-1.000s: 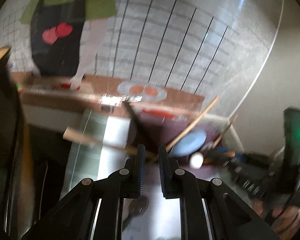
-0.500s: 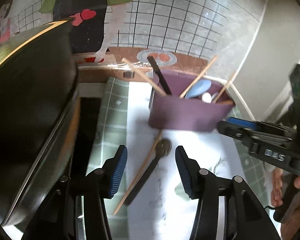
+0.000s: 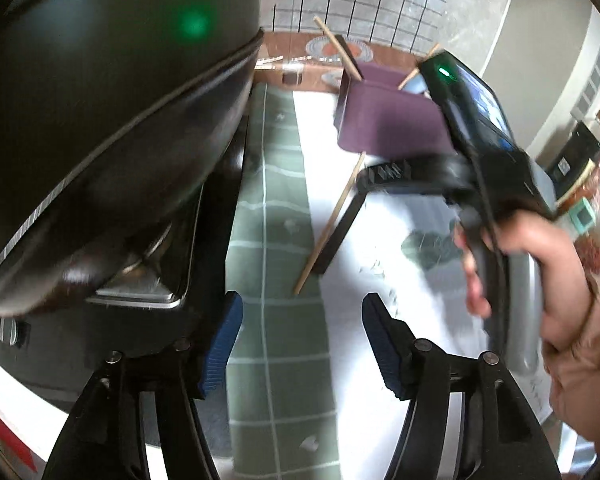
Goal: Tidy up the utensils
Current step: 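Move both tools back over the chopstick and metal spoon on the cloth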
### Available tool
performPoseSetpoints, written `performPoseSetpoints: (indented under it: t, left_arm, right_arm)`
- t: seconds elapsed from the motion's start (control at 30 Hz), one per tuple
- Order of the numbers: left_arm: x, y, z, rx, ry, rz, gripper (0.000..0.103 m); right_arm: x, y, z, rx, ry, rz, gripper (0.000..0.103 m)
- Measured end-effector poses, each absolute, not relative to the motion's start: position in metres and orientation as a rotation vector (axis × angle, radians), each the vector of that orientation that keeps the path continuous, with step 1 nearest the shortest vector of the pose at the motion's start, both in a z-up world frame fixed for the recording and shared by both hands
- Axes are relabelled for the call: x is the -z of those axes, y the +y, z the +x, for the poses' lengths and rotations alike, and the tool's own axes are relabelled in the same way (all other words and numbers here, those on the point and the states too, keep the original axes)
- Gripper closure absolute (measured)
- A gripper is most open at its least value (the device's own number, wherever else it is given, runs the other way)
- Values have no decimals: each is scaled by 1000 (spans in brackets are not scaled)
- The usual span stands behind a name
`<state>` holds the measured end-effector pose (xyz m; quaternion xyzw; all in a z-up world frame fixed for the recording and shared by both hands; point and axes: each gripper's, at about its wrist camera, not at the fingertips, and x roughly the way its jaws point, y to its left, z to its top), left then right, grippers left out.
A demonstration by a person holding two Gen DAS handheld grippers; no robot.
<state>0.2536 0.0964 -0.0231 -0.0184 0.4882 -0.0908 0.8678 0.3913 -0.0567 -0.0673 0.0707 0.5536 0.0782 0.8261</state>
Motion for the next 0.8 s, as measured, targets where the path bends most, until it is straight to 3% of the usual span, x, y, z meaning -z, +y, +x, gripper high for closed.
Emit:
performPoseSetpoints:
  t: [0.23, 0.3, 0.5, 0.8]
  left_arm:
    - [33, 102, 251, 219, 1046, -17, 37]
    - [35, 99, 257, 245, 1051, -19, 37]
    - [45, 79, 281, 326, 1069, -47, 37]
    - [63, 30, 342, 326, 1103, 40, 37]
  right_arm:
    - [75, -42, 386, -137, 1181, 38, 74]
    - [72, -45, 377, -162, 1172, -5, 96]
    - [69, -84, 348, -130, 1168, -99, 98]
    - [57, -159, 311, -95, 1179, -3, 95]
